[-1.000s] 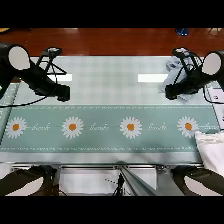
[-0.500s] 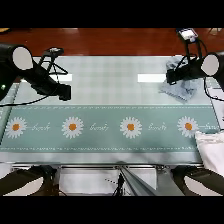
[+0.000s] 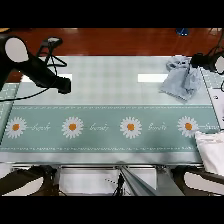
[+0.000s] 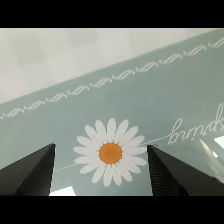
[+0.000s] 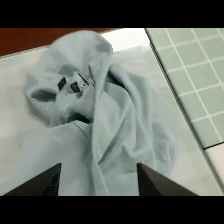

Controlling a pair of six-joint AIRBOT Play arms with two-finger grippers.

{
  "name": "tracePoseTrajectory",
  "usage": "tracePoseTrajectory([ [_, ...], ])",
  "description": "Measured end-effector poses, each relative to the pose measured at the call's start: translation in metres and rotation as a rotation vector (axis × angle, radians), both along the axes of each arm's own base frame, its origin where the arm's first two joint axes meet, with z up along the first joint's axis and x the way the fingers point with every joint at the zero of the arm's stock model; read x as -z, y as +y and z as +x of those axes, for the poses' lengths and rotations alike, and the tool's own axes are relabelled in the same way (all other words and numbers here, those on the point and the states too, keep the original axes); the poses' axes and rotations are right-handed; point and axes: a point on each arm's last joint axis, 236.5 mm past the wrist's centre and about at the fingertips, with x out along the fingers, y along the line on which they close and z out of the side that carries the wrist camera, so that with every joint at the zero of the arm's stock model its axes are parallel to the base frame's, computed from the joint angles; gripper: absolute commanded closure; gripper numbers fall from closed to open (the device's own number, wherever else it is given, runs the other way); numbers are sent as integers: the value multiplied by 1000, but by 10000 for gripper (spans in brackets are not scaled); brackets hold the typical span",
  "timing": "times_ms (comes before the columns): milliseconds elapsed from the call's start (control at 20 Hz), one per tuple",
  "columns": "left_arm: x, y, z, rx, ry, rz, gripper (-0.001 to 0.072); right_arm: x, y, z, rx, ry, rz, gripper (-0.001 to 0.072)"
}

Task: Fold the shirts.

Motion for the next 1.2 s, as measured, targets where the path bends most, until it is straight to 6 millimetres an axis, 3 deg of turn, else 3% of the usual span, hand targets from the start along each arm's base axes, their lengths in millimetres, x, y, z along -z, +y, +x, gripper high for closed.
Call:
tracePoseTrajectory([
  [250, -18, -14, 4, 13, -33, -64, -7, 71, -28, 6, 82, 76, 126, 164],
  [400, -23, -24, 3, 22, -30, -107, -7, 104, -30, 11, 81, 111, 149, 165],
  [500, -24, -28, 2, 25, -29, -123, -7, 124, -28, 14, 77, 131, 162, 204],
  [600, -25, -30, 1, 27, -27, -132, -7, 141, -23, 17, 66, 147, 169, 377],
  [650, -25, -31, 1, 27, -27, -134, -7, 149, -20, 18, 61, 156, 173, 595],
  [700, -26, -31, 1, 28, -27, -137, -7, 154, -17, 20, 53, 160, 173, 695],
  [800, -27, -32, 1, 29, -30, -141, -7, 156, -12, 22, 31, 164, 164, 696],
  [850, -30, -32, 2, 30, -37, -144, -7, 151, -10, 22, 16, 161, 155, 696],
  [950, -40, -33, 4, 32, -61, -151, -7, 122, -9, 26, -22, 118, 119, 697],
  [1100, -72, -35, 10, 37, -141, -176, -7, 42, -7, 30, -96, -10, 24, 698],
  [1200, -106, -37, 13, 44, -228, -200, -7, -33, 0, 24, -143, -133, -48, 699],
])
